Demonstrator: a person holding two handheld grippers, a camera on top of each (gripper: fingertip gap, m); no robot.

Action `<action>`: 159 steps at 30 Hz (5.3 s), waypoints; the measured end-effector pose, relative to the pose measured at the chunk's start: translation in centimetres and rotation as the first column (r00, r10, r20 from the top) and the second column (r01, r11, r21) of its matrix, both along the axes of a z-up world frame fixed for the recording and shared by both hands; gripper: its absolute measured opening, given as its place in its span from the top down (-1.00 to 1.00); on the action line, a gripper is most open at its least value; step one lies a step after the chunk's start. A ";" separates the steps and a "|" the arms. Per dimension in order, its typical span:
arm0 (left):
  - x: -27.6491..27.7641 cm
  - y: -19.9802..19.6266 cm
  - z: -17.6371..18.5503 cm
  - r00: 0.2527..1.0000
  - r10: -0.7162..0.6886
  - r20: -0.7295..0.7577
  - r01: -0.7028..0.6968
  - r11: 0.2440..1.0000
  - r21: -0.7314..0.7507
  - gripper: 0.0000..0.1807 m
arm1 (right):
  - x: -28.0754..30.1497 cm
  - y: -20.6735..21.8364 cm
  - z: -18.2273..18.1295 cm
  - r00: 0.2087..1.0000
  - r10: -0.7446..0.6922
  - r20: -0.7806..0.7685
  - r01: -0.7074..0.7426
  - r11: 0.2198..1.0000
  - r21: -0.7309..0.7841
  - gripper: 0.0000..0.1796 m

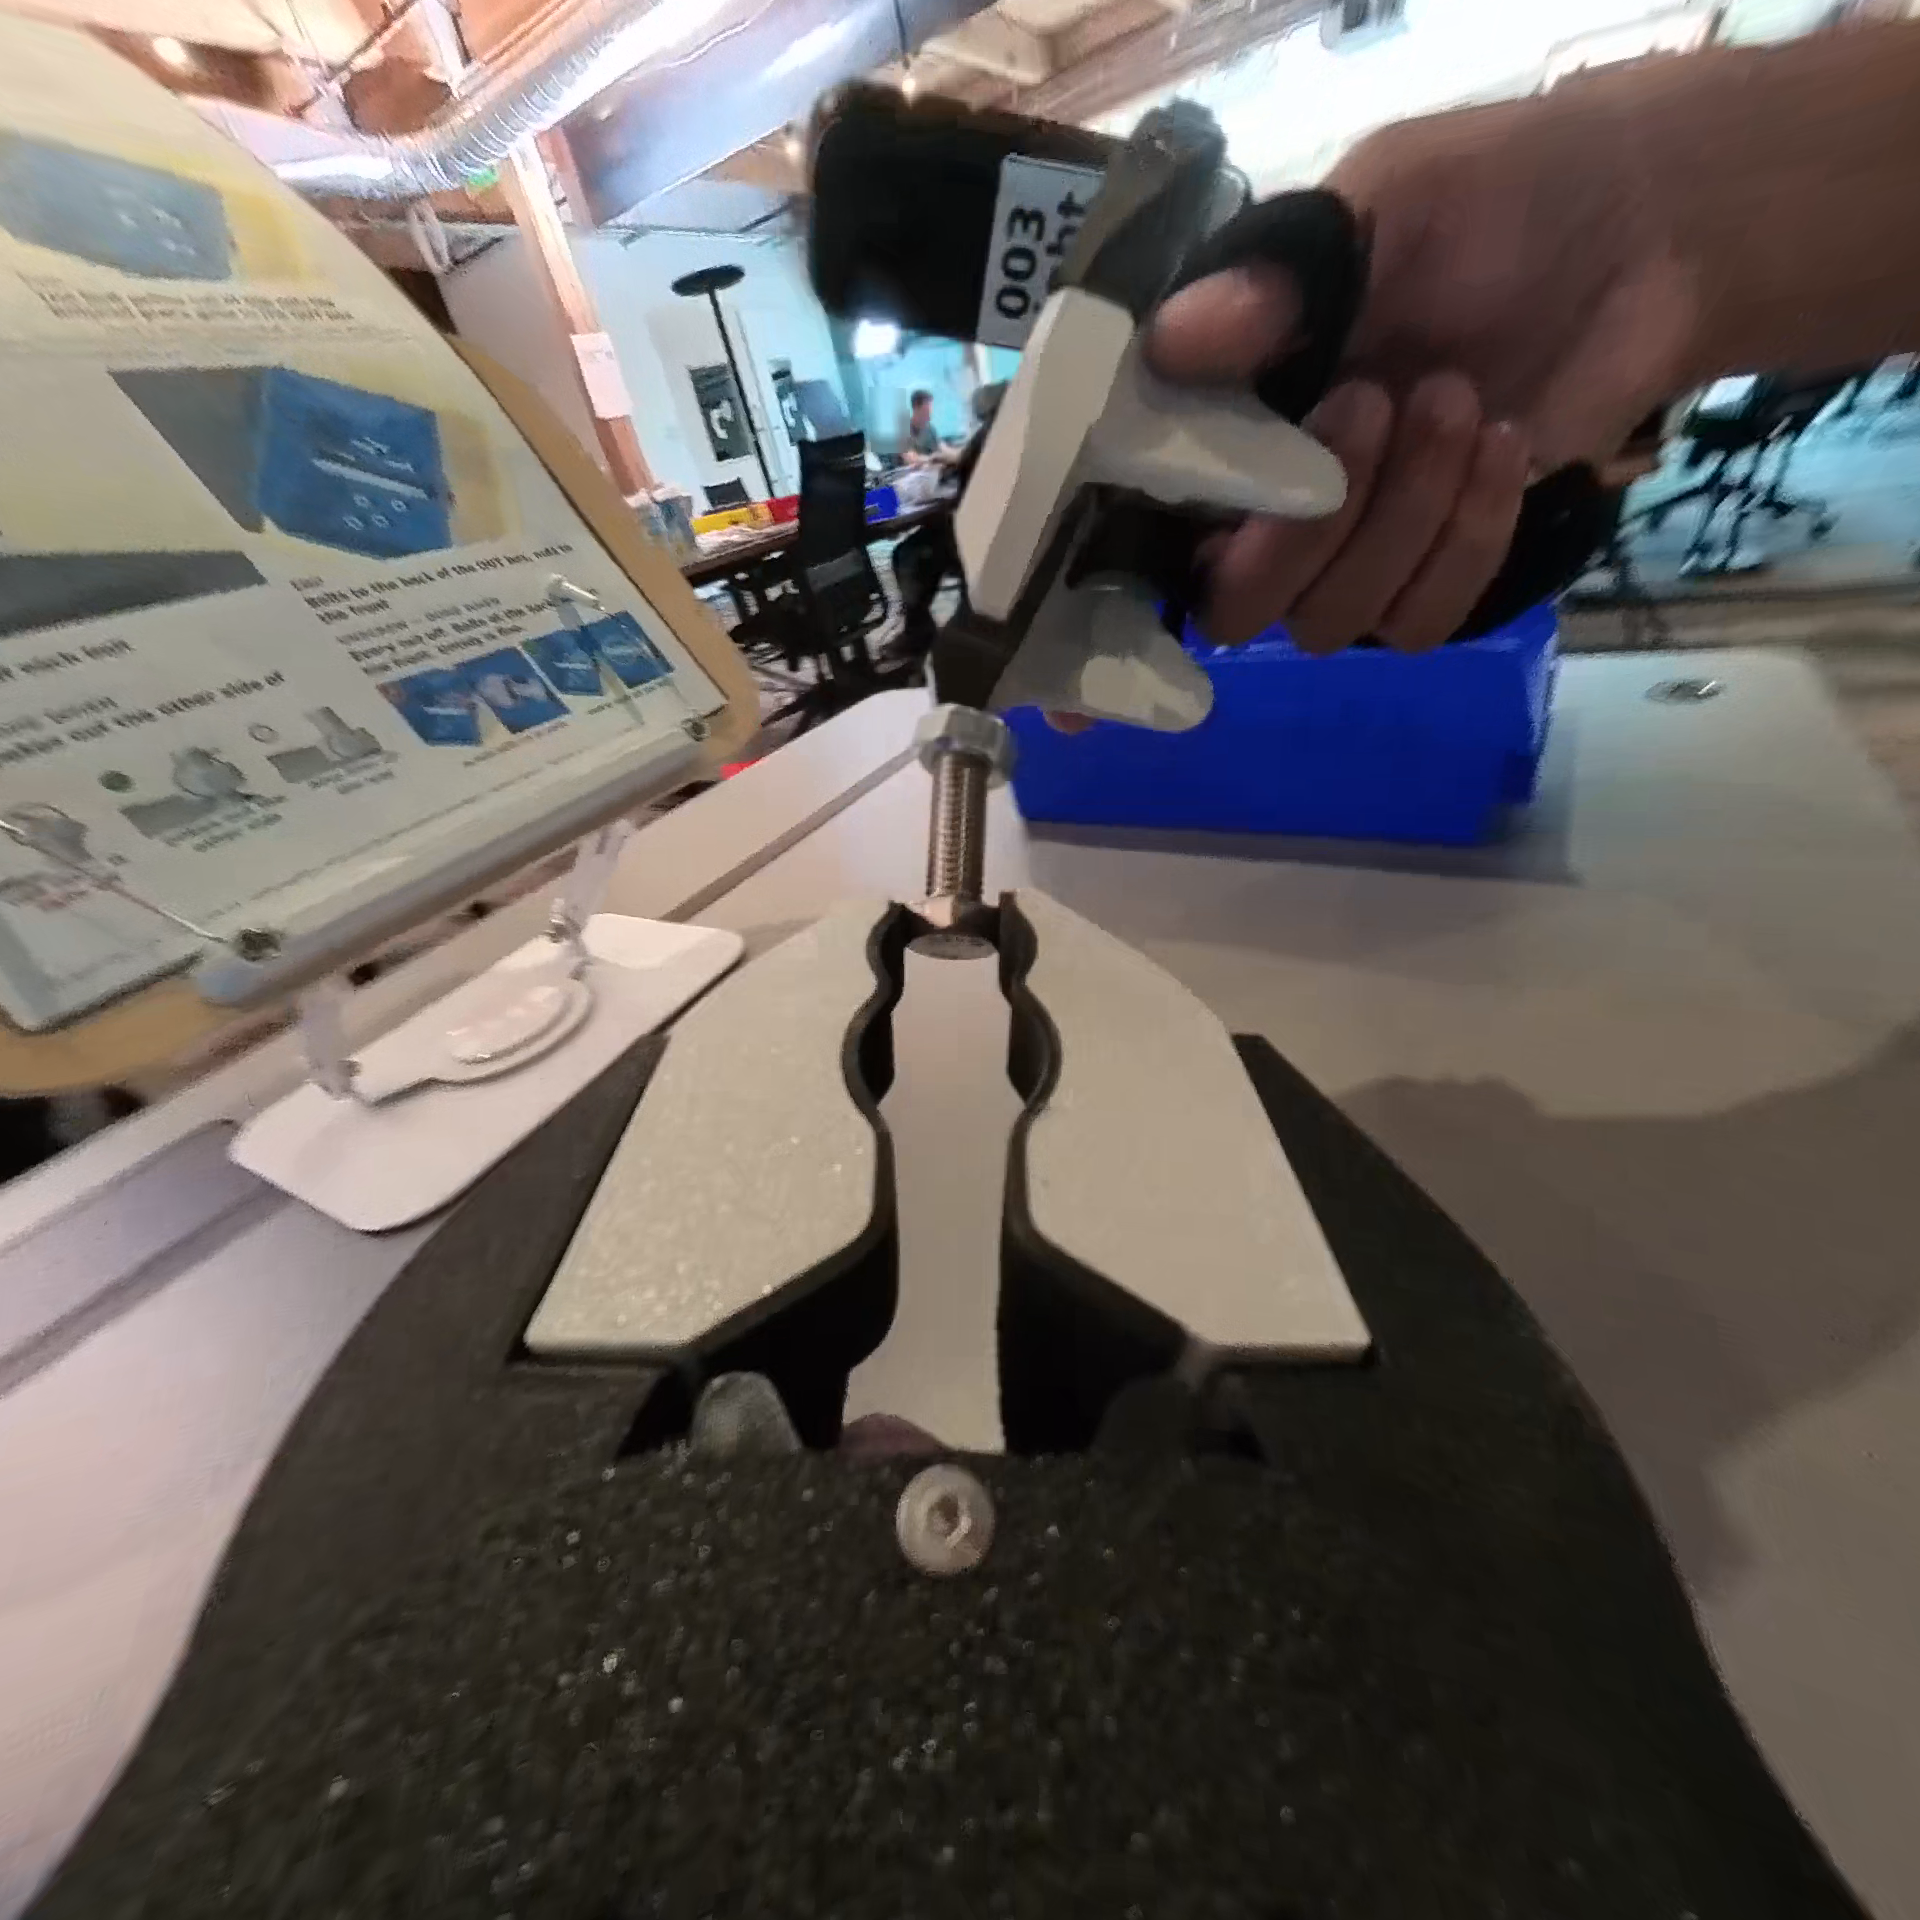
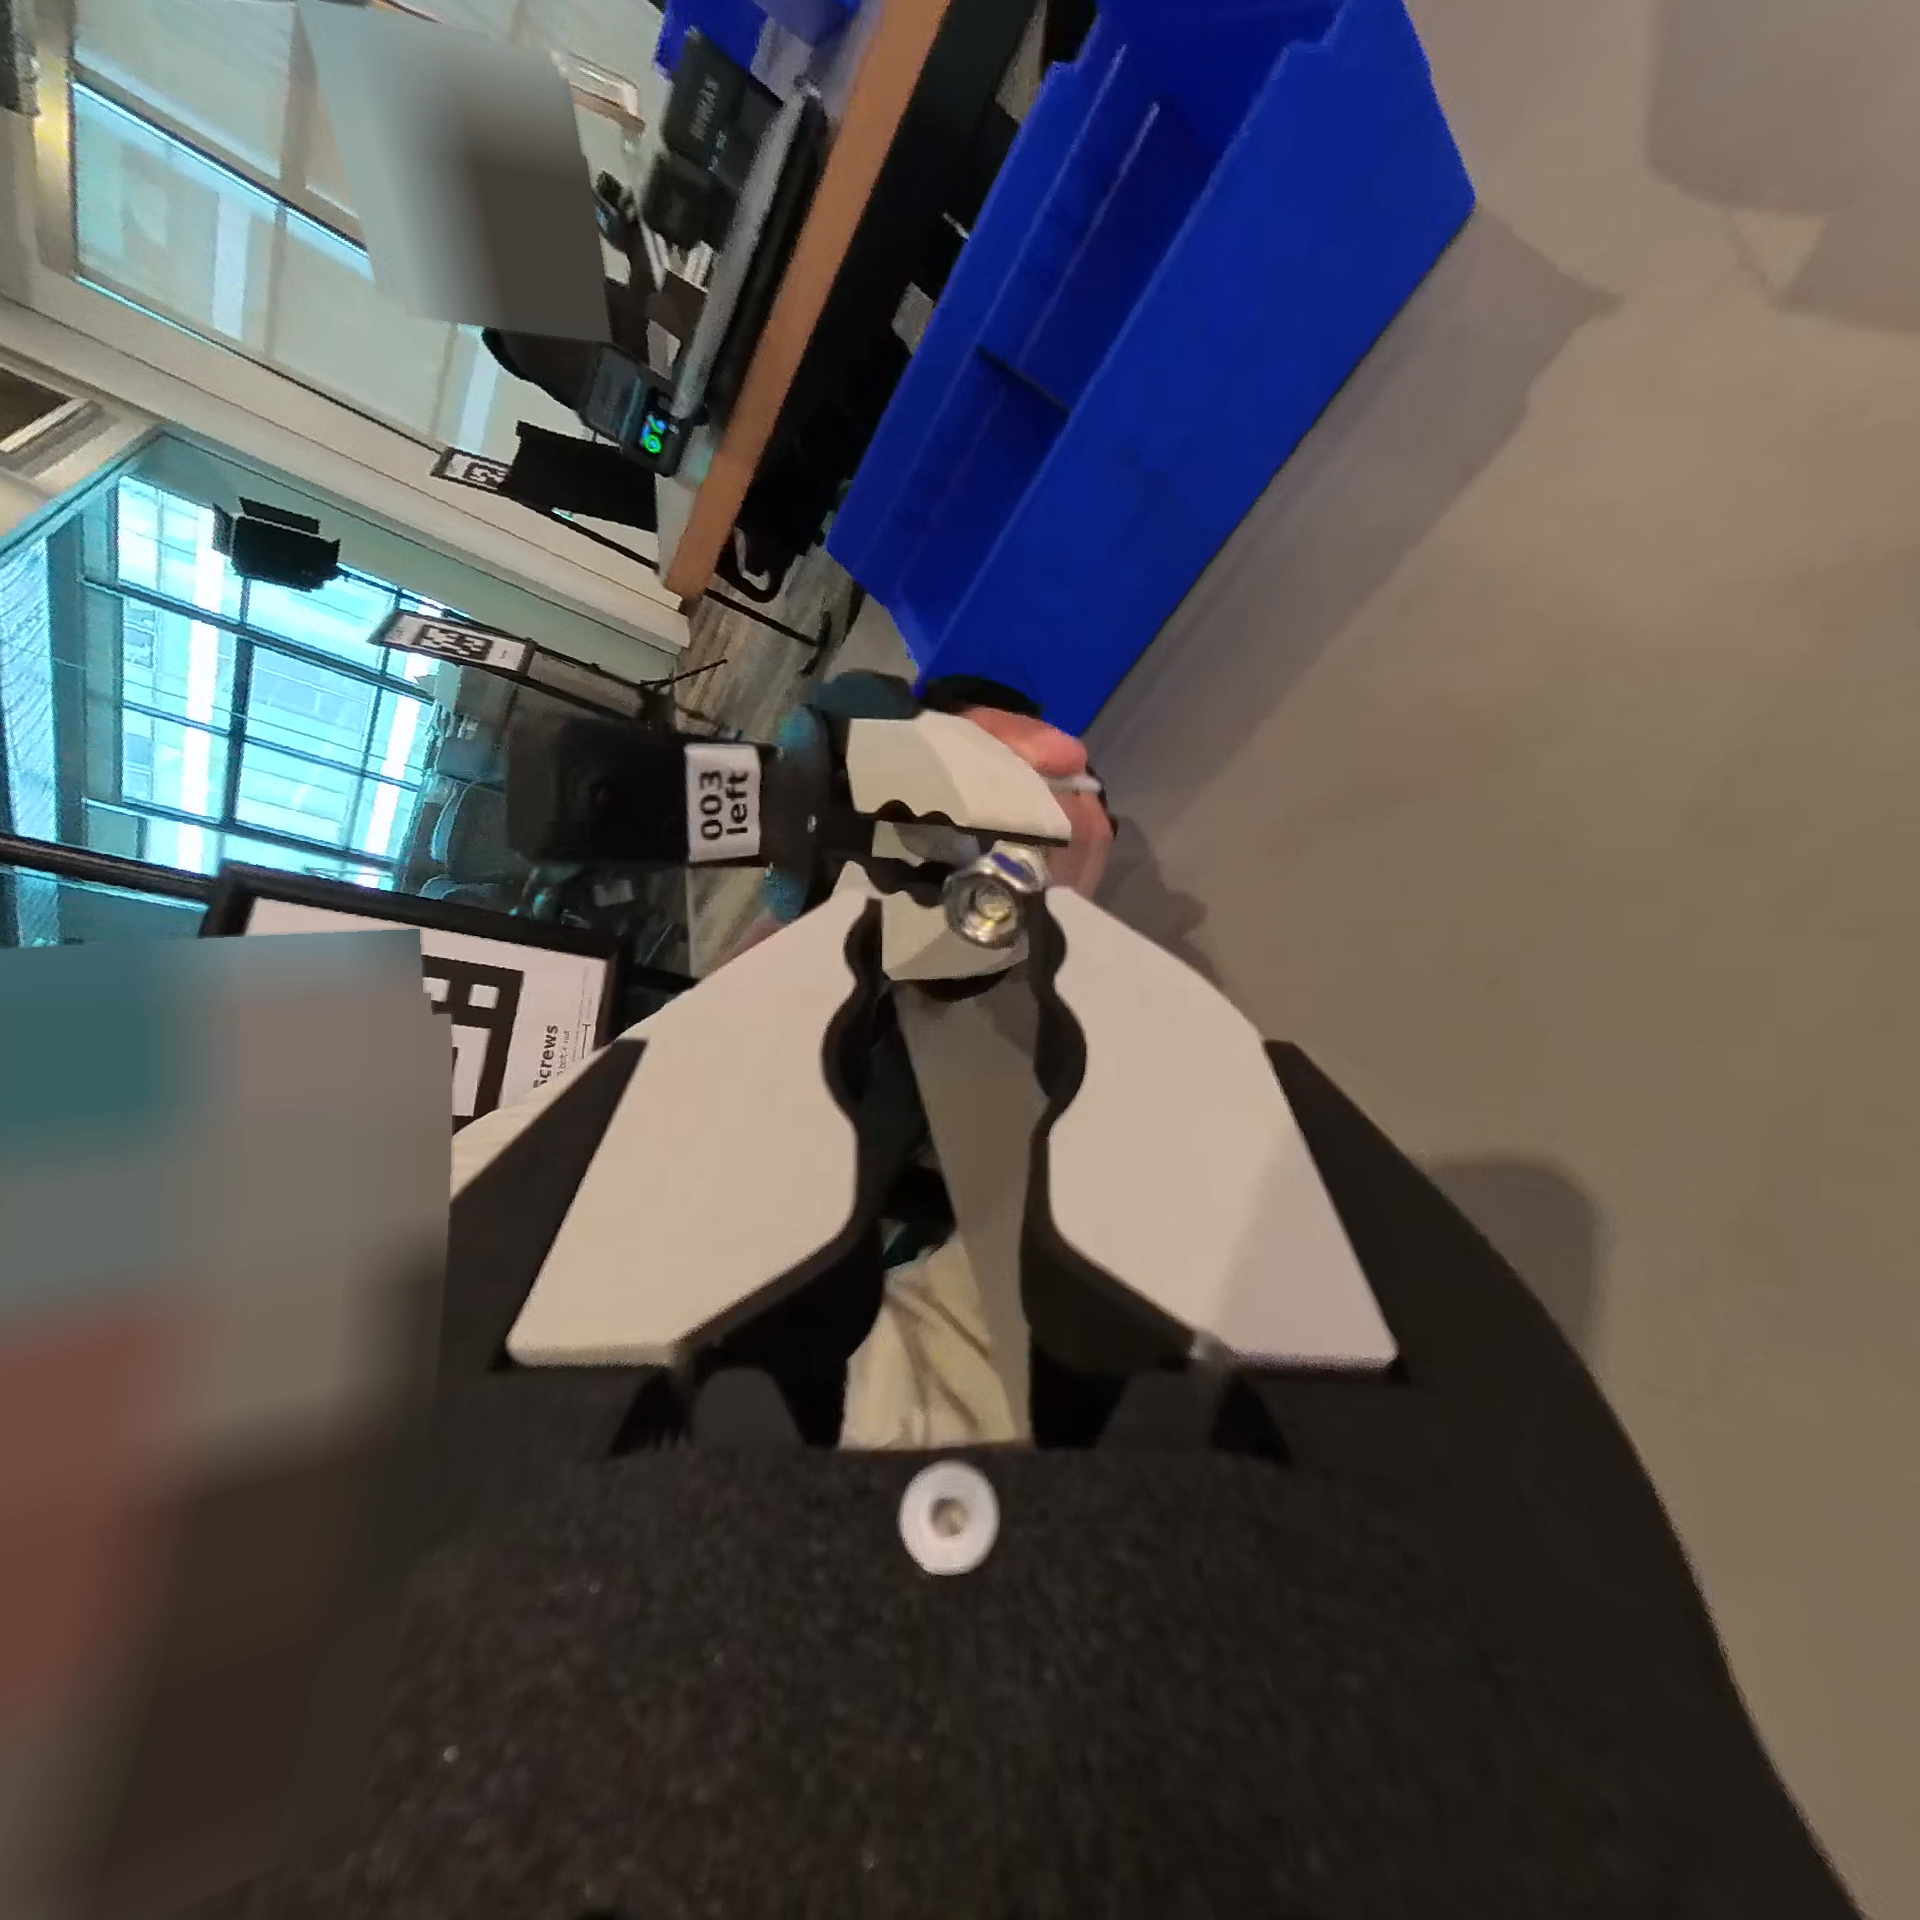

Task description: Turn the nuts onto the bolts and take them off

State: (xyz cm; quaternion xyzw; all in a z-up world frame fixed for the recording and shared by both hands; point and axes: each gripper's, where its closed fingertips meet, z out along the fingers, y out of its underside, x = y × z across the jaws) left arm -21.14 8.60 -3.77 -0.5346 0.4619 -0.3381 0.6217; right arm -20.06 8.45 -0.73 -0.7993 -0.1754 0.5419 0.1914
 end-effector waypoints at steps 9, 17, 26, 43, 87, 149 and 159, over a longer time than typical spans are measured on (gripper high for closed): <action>-1.0 -0.5 1.9 0.924 -0.215 0.315 0.326 0.875 -0.358 0.82 | 1.6 1.0 4.4 0.997 0.020 -0.074 0.022 0.851 0.524 0.58; -0.5 -2.9 1.9 0.841 -0.375 0.391 0.525 0.743 -0.416 0.82 | -0.3 -1.3 1.3 0.964 0.078 -0.253 0.145 0.641 0.753 0.56; -0.2 -1.5 0.8 0.887 -0.300 0.352 0.441 0.778 -0.447 0.82 | 2.6 1.1 -2.0 0.972 -0.118 -0.203 0.227 0.690 0.688 0.65; 0.2 2.7 -3.3 0.989 0.052 0.136 0.001 0.931 -0.364 0.82 | 11.2 3.7 -0.6 0.865 -0.466 -0.183 0.431 0.506 0.748 0.56; 0.6 0.9 -3.1 0.985 -0.129 0.115 0.164 0.909 -0.384 0.82 | 4.8 0.3 -0.5 0.779 -0.085 0.621 -0.462 0.592 0.660 0.56; 2.3 -0.7 -5.7 0.985 -0.169 -0.027 0.147 0.915 -0.376 0.82 | 14.0 6.1 -16.5 0.526 -0.199 0.827 0.192 0.975 0.113 0.79; 1.7 -3.1 -2.6 0.921 -0.355 0.162 0.389 0.806 -0.446 0.82 | 4.0 0.3 0.0 0.972 -0.167 0.163 -0.021 0.634 0.773 0.79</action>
